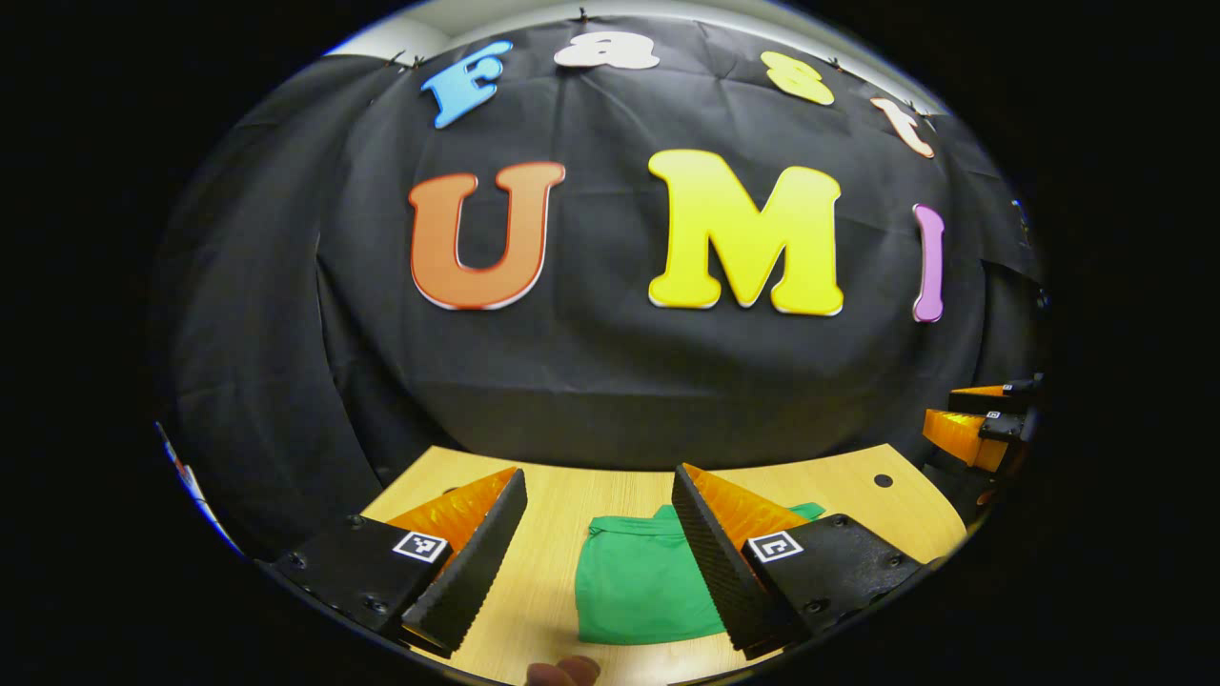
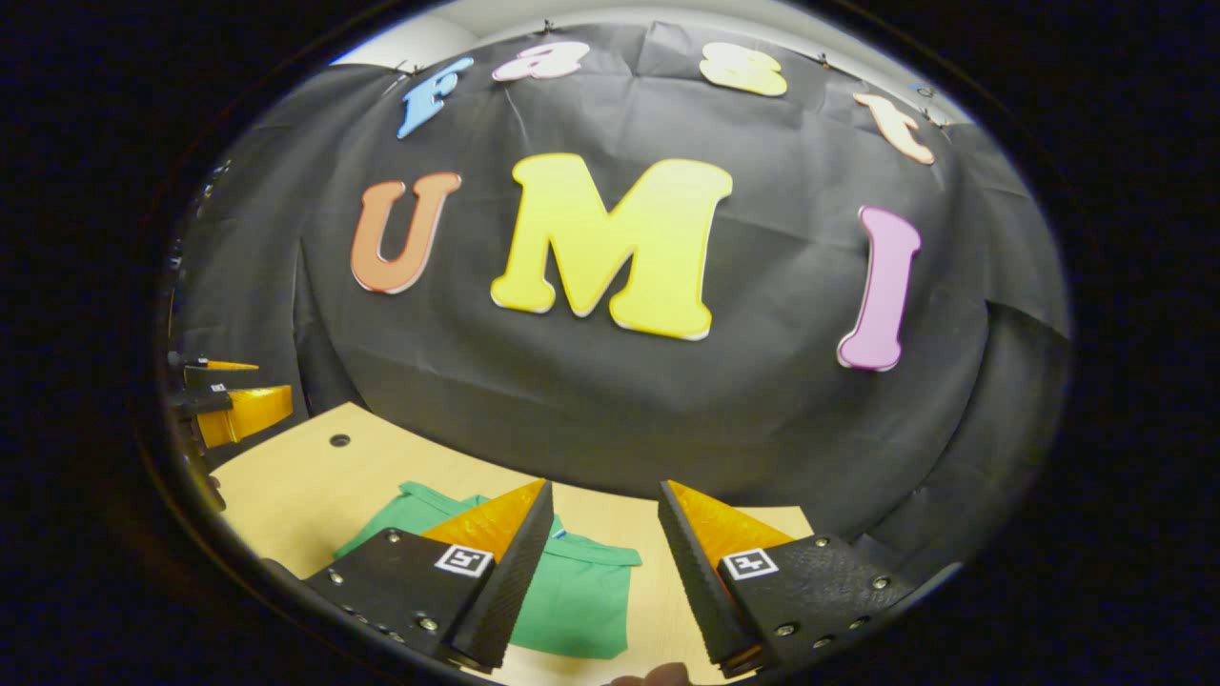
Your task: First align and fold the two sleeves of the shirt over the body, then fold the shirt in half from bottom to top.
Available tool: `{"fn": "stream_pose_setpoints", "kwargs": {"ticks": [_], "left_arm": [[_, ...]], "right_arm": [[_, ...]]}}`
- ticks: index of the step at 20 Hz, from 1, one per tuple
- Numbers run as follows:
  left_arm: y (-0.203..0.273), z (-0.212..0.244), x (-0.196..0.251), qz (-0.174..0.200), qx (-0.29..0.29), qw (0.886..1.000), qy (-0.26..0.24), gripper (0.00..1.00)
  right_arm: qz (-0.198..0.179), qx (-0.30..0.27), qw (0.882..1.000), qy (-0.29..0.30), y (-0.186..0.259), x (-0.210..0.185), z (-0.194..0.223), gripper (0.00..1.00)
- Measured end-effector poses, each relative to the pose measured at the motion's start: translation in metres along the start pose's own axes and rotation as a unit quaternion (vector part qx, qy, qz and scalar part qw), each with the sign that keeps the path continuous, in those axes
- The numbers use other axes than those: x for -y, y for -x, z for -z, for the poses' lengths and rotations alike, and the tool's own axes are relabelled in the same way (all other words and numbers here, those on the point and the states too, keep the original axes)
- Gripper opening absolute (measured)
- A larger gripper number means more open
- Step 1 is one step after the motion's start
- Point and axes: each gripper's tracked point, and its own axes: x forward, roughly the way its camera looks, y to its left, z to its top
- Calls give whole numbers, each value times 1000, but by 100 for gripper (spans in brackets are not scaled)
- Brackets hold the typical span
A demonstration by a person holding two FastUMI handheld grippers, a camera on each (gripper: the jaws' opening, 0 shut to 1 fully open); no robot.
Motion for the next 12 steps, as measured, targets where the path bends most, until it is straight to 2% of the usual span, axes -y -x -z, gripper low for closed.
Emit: {"fn": "stream_pose_setpoints", "kwargs": {"ticks": [5,6,7,8,10,12], "left_arm": [[76,-36,7,-13,50,999,8,98],[84,-36,9,-13,56,998,4,98],[94,-38,13,-11,58,998,3,98],[103,-38,15,-11,62,998,3,98],[117,-36,14,-10,66,998,-3,98],[128,-36,10,-17,76,997,-11,98]], "right_arm": [[3,41,999,-29,85,-15,-37,75],[7,49,998,-37,98,-17,-42,72],[13,54,997,-46,108,-17,-44,75],[14,59,997,-55,117,-20,-45,72],[21,66,996,-57,132,-21,-47,75],[29,69,996,-52,143,-22,-45,72]]}}
